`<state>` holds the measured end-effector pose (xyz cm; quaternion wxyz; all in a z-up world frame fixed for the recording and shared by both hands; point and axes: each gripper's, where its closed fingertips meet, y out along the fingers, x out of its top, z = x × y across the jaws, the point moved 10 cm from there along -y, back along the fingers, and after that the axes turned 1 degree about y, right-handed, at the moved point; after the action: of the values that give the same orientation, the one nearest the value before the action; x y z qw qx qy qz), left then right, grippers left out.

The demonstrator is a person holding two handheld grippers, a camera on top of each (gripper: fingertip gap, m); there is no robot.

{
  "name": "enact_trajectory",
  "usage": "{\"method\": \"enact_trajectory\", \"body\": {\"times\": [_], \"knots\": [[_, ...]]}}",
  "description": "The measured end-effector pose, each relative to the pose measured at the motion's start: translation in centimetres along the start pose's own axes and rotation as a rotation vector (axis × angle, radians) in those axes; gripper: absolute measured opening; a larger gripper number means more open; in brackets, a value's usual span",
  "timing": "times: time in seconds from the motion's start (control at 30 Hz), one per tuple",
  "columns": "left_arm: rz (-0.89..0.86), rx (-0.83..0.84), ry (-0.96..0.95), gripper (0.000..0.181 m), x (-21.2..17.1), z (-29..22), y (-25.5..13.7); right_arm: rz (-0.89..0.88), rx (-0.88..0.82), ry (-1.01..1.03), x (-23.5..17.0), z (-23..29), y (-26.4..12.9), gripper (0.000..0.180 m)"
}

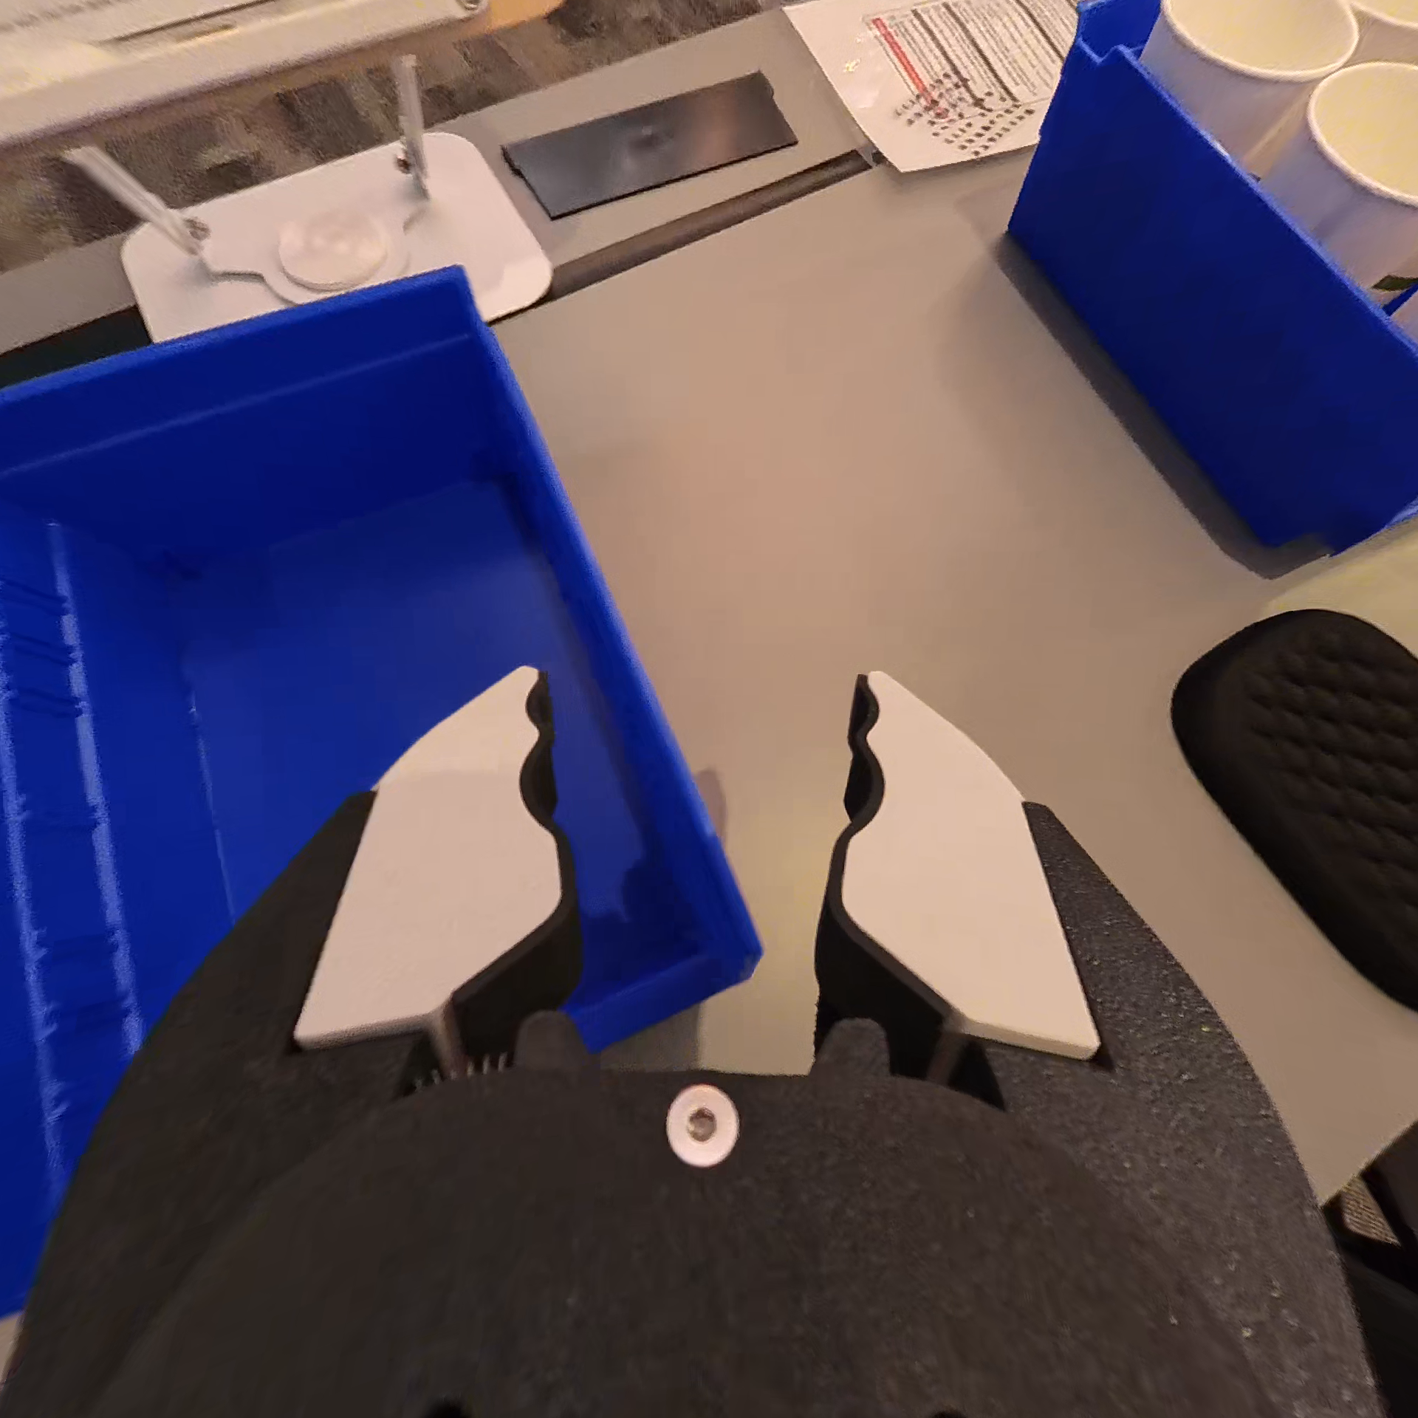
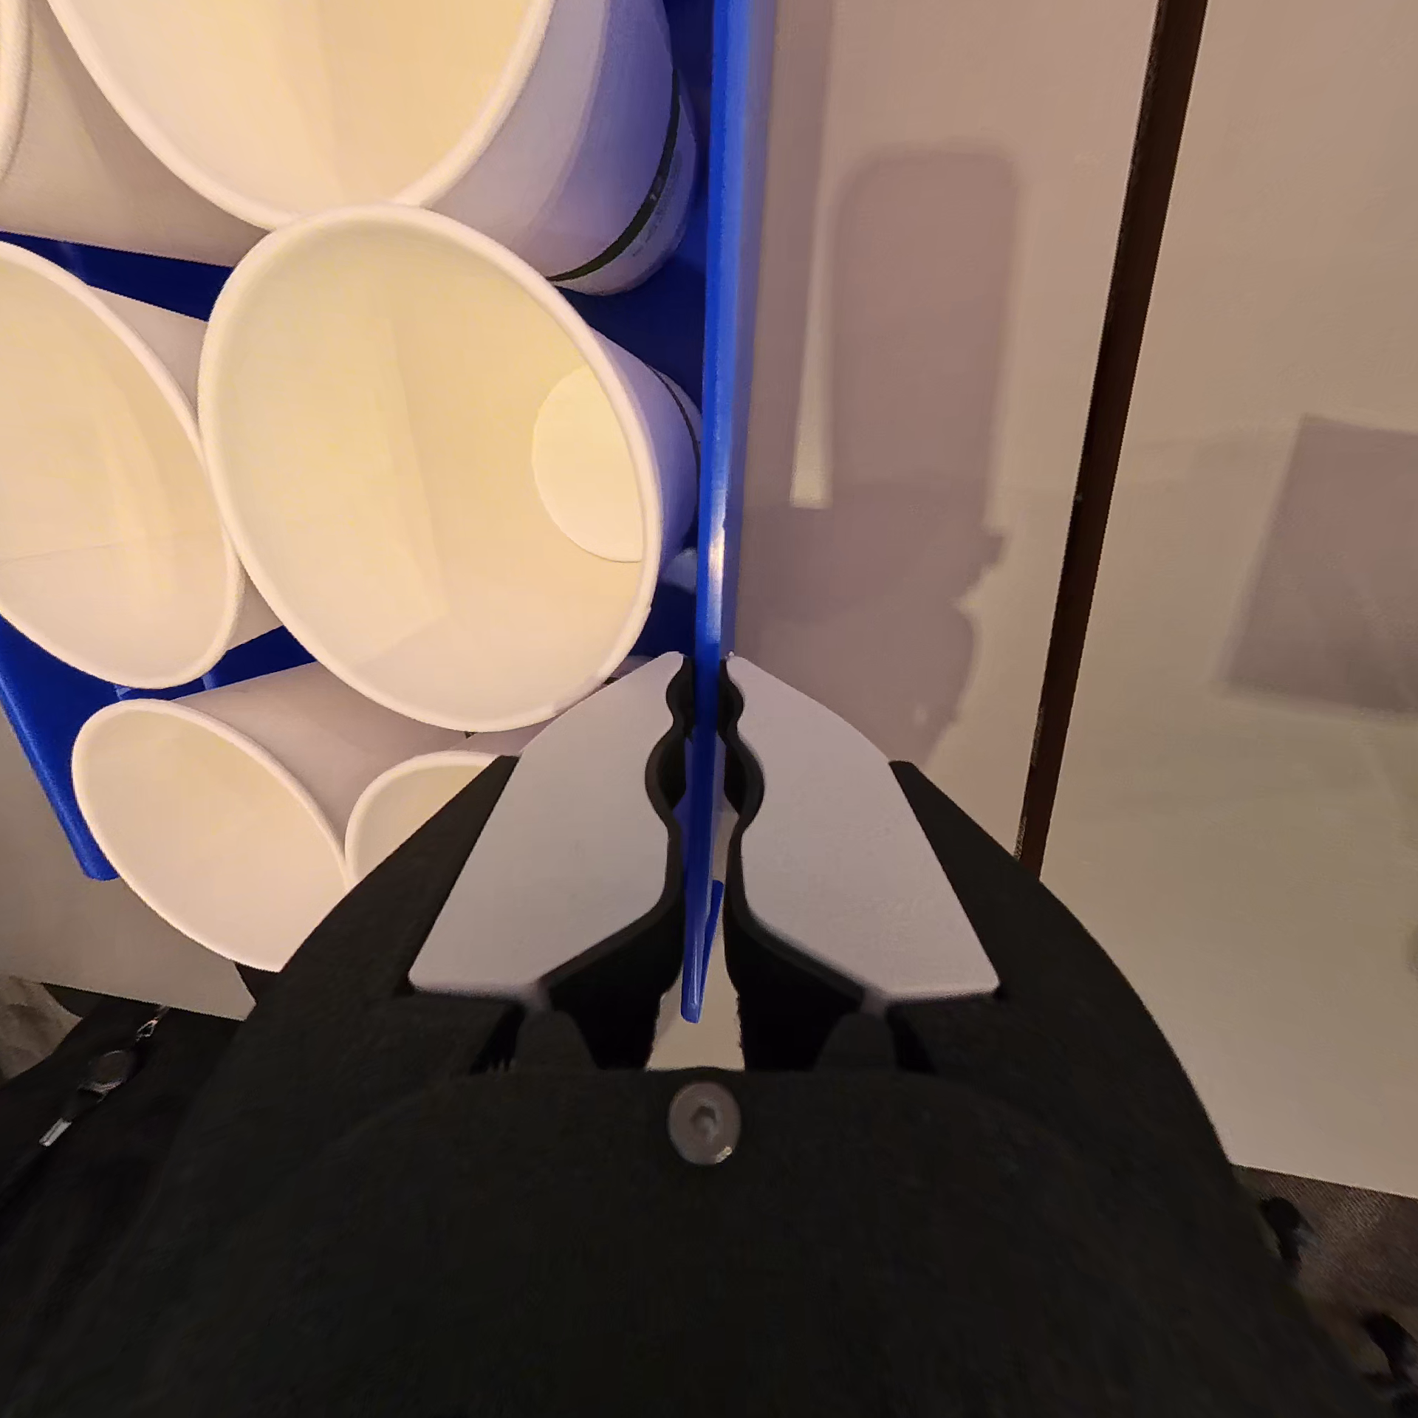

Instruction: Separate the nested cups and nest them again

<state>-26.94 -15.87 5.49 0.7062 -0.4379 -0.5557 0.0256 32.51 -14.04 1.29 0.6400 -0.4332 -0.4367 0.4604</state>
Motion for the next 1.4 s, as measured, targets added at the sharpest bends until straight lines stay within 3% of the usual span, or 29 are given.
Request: {"method": "enact_trajectory", "body": {"times": [0.6,1.07,1.4], "knots": [[-0.040,0.077,-0.115,0.066,-7.5,7.0,-8.2,-0.037,0.097,0.073,-0.8,1.2,-0.1,0.005],[-0.086,0.078,-0.201,0.064,-12.3,10.7,-11.3,-0.018,0.096,0.044,-1.3,7.6,-4.4,0.009],[-0.117,0.099,-0.220,0.063,-14.6,12.2,-13.9,-0.017,0.101,0.032,-2.1,9.4,-1.9,0.006]]}}
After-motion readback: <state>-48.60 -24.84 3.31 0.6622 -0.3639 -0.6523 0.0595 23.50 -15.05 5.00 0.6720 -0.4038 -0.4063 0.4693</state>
